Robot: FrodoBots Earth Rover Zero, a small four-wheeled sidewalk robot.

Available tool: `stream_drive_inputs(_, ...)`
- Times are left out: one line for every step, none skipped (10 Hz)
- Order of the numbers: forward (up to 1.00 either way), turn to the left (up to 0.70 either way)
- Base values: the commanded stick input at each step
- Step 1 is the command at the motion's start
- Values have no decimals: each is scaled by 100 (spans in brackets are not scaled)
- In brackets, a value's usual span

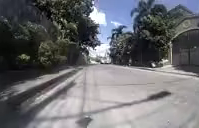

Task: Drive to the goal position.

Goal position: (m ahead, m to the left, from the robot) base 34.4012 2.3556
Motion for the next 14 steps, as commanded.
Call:
stream_drive_inputs(100, 0)
stream_drive_inputs(100, 0)
stream_drive_inputs(100, 0)
stream_drive_inputs(100, 0)
stream_drive_inputs(100, 0)
stream_drive_inputs(100, 0)
stream_drive_inputs(100, 0)
stream_drive_inputs(100, 0)
stream_drive_inputs(100, 0)
stream_drive_inputs(100, 0)
stream_drive_inputs(100, 0)
stream_drive_inputs(100, 0)
stream_drive_inputs(100, 0)
stream_drive_inputs(100, 0)
